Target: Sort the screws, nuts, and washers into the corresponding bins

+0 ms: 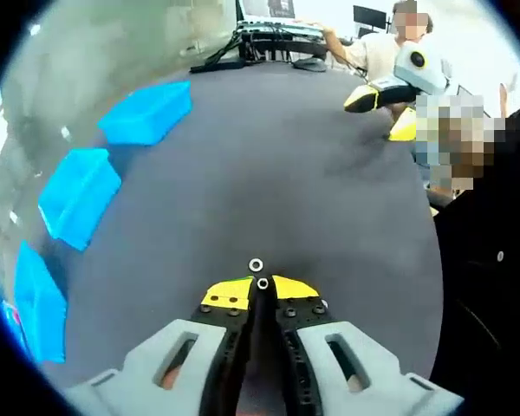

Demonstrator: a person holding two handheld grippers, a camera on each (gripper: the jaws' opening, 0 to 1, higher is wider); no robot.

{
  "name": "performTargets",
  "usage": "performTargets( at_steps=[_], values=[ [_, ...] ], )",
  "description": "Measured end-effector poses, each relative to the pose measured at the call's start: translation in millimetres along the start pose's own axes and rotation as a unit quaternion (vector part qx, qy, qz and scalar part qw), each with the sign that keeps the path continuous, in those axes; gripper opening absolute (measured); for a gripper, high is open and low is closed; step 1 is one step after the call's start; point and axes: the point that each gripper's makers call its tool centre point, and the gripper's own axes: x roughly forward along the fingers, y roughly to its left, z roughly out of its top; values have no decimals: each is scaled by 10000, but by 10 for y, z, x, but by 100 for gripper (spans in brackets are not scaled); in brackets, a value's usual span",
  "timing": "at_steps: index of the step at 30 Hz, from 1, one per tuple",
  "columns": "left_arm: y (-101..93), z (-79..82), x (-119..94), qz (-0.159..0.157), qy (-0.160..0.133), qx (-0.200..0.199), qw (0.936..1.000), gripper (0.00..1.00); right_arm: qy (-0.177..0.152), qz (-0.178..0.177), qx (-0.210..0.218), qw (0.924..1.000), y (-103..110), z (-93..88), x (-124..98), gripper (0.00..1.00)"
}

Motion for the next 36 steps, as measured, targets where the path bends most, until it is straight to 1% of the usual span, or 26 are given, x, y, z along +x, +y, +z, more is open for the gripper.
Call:
performTargets(
  at_steps=[2, 4, 5, 7, 8, 10, 12, 14, 17, 19, 20, 21, 23, 24, 25, 27, 29, 30, 31, 32, 33, 35, 36],
  values=[
    [4, -2, -6, 10, -34, -10, 10000, 5, 0, 6, 3, 10000, 4, 4, 5, 31],
    [15, 6, -19, 50, -132, -41, 9999, 3, 0, 14, 3, 10000, 8, 11, 12, 31],
    [23, 42, -29, 88, -286, -83, 9995, 3, 5, 19, 0, 10000, 10, 12, 16, 31],
    [82, 159, -74, 298, -753, -104, 9967, 2, 13, 28, -2, 10000, 15, 14, 25, 31],
    [114, 219, -107, 412, -1025, -115, 9938, 2, 19, 36, -5, 10000, 19, 17, 34, 31],
    [176, 239, -170, 612, -1330, -292, 9888, 2, 23, 47, -15, 10000, 24, 27, 49, 31],
    [226, 224, -232, 748, -1502, -396, 9850, 1, 23, 66, -20, 10000, 40, 42, 69, 31],
    [296, 224, -305, 926, -1696, -527, 9797, 1, 30, 86, -34, 10000, 59, 56, 90, 31],
    [425, 225, -478, 1247, -2086, -785, 9668, 1, 46, 117, -52, 9999, 91, 70, 121, 31],
    [468, 236, -610, 1416, -2381, -918, 9565, 1, 49, 132, -61, 9999, 115, 88, 145, 31],
    [492, 248, -706, 1549, -2615, -1018, 9473, 1, 44, 133, -66, 9999, 123, 98, 155, 31],
    [490, 236, -758, 1608, -2703, -1049, 9434, 1, 35, 127, -69, 9999, 128, 109, 165, 31],
    [501, 223, -872, 1796, -2936, -1105, 9324, 1, 27, 115, -72, 9999, 138, 130, 185, 31],
    [502, 215, -908, 1841, -3007, -1156, 9286, 1, 32, 112, -86, 9999, 143, 138, 196, 31],
    [515, 196, -961, 1947, -3100, -1225, 9225, 1, 39, 110, -98, 9999, 148, 146, 205, 31],
    [556, 145, -1058, 2247, -3242, -1281, 9099, 1, 47, 125, -119, 9998, 166, 166, 217, 31],
    [558, 100, -1089, 2295, -3300, -1327, 9060, 1, 45, 136, -138, 9998, 182, 191, 230, 31],
    [622, 68, -1131, 2426, -3343, -1397, 8999, 1, 50, 149, -146, 9998, 194, 201, 243, 31],
    [678, 47, -1160, 2501, -3342, -1413, 8977, 1, 60, 157, -164, 9997, 204, 206, 253, 31],
    [762, 22, -1211, 2652, -3360, -1444, 8921, 1, 67, 171, -174, 9997, 214, 211, 261, 31],
    [855, 4, -1266, 2786, -3385, -1487, 8864, 1, 72, 184, -186, 9996, 224, 216, 268, 31],
    [1065, -51, -1373, 3097, -3429, -1601, 8723, 1, 73, 197, -196, 9996, 232, 221, 277, 31],
    [1163, -80, -1401, 3210, -3423, -1670, 8671, 1, 77, 201, -197, 9996, 237, 219, 281, 31]
  ],
)
